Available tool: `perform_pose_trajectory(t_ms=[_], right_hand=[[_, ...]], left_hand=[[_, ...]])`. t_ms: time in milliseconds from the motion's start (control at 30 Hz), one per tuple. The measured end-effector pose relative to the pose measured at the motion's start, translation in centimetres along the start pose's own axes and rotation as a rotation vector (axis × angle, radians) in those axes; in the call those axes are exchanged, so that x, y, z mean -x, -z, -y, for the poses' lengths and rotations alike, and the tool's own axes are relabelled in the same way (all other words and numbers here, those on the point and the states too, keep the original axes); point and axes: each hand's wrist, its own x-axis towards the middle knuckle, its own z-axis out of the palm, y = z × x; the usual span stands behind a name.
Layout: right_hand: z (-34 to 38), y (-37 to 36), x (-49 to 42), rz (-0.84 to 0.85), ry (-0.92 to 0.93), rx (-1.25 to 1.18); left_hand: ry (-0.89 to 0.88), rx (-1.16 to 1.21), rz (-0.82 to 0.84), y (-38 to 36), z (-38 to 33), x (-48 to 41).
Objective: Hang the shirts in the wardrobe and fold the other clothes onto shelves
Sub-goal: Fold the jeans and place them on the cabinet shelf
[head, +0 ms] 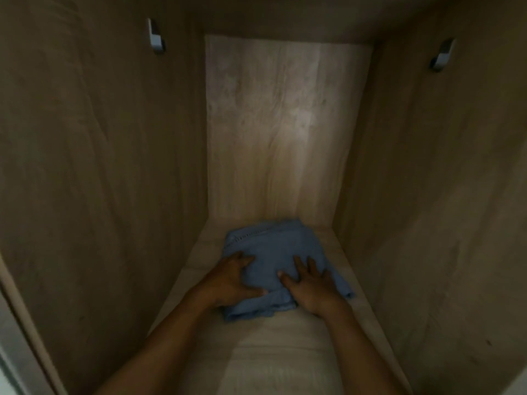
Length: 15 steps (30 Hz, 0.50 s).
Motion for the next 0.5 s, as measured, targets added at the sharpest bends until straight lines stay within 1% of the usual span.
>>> perform_pose_trajectory(t_ms=[67, 100, 200, 300, 367, 433, 500], right_hand=[[0.4, 0.6, 1.1, 0.012, -0.031, 0.031], [0.4, 0.9, 1.7, 0.006, -0.027, 0.039], [0.4, 1.8, 2.9, -0.032, 0.033, 0.068], [-1.2, 1.2, 1.5, -0.025, 0.083, 0.070], [-1.8, 0.2, 1.3, 0.018, 0.061, 0.065], [-2.3, -0.6, 1.5, 0.027, 0.036, 0.061], [-2.3, -0.7, 1.4, 0.046, 0.020, 0.075]], left_hand=[[-0.039, 0.051, 0.083, 0.5, -0.1, 0.0], [-0.051, 0.031, 0.112, 0.8, -0.1, -0.1], [-0.076, -0.032, 0.136, 1.1, -0.6, -0.3], [-0.123, -0.049, 0.077, -0.5, -1.5, -0.3], [-0.102, -0.137, 0.021, -2.0, -1.2, -0.1], [-0.105, -0.208, -0.064, -3.2, -0.3, 0.0], [-0.106, -0.244, -0.127, -3.7, 0.1, 0.0]])
